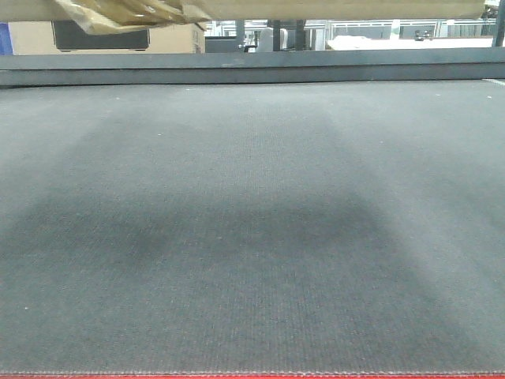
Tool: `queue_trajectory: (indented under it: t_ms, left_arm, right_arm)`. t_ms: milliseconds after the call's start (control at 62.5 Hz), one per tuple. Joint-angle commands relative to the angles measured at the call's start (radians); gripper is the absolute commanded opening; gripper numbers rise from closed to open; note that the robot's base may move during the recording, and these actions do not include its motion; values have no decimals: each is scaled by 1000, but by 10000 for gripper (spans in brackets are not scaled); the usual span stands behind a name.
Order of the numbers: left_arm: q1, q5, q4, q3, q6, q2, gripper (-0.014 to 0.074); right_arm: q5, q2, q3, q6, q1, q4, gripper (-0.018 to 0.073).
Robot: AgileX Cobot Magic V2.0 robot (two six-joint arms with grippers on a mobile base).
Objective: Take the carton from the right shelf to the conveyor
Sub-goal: 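Hold the carton while the base drives up to the red conveyor, then lower the carton with both grippers onto the grey conveyor belt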
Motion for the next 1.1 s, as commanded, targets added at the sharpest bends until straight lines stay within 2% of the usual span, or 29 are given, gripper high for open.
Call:
queue_trajectory:
  t_ms: [0, 608, 736, 912, 1088]
  left_arm:
    - [5, -8, 96, -5, 4, -7, -16]
    - [5, -9, 82, -5, 4, -7, -16]
    - [31, -16, 10, -3, 6, 23, -16]
    - [117, -79, -189, -2, 67, 105, -16]
    - [164, -120, -205, -2, 67, 225, -16]
  right_arm:
    - [-22, -14, -5, -9, 0, -12, -69]
    - [-41, -14, -5, -9, 0, -12, -69]
    - [-62, -3, -5, -9, 0, -12, -69]
    - [-49, 75, -5, -9, -49, -12, -69]
    - [-53, 196, -5, -9, -97, -12, -69]
